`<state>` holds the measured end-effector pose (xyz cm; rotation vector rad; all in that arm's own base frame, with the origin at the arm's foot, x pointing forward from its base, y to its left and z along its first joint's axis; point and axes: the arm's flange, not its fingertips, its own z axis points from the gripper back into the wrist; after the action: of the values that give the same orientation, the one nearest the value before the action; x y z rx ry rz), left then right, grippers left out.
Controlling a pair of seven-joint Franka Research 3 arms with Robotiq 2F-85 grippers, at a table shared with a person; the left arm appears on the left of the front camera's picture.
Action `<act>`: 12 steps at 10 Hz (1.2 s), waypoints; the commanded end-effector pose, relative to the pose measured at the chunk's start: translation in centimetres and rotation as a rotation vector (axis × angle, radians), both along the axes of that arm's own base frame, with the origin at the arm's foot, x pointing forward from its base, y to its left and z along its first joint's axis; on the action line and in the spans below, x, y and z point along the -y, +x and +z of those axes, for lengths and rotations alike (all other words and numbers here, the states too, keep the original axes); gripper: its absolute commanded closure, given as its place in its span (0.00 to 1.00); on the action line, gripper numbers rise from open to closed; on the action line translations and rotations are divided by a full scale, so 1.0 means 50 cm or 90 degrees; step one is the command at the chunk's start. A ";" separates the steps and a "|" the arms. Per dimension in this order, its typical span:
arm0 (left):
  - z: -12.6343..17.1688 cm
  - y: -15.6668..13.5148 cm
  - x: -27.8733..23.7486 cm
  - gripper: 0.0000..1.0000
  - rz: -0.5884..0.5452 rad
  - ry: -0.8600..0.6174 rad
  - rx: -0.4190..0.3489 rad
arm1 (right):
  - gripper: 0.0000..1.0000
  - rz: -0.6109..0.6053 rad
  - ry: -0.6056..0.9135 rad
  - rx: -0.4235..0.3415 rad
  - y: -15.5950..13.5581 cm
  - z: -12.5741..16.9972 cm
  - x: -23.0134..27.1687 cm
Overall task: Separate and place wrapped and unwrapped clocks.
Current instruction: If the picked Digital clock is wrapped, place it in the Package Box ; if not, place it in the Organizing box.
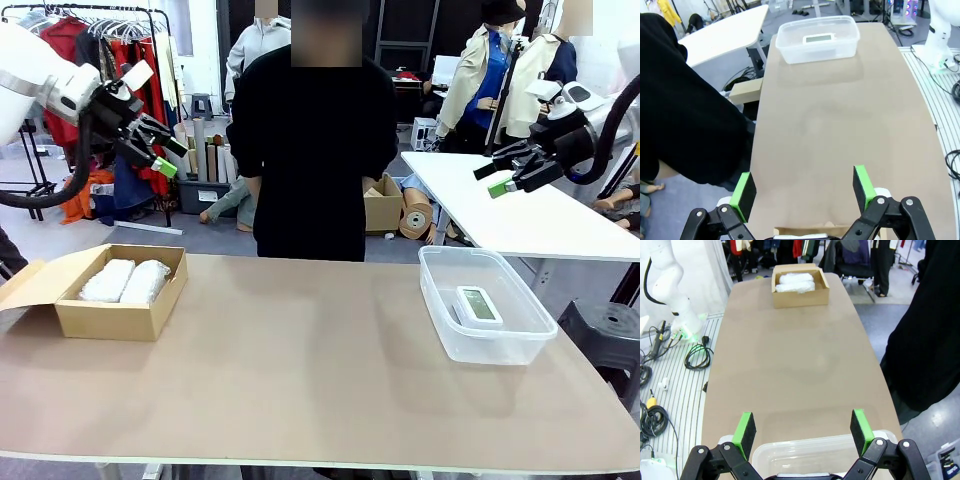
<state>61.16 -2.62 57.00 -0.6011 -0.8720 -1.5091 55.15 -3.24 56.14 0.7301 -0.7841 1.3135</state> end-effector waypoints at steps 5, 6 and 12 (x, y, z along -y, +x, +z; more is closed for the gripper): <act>0.001 -0.001 0.001 0.00 -0.001 0.000 0.000 | 0.00 0.000 0.001 0.003 0.000 0.004 -0.001; 0.001 -0.001 0.001 0.00 -0.001 0.000 0.000 | 0.00 0.000 0.001 0.003 0.000 0.004 -0.001; 0.001 -0.001 0.001 0.00 -0.001 0.000 0.000 | 0.00 0.000 0.001 0.003 0.000 0.004 -0.001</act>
<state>61.16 -2.70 56.99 -0.6019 -0.8714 -1.5104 55.15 -3.24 56.14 0.7301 -0.7841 1.3135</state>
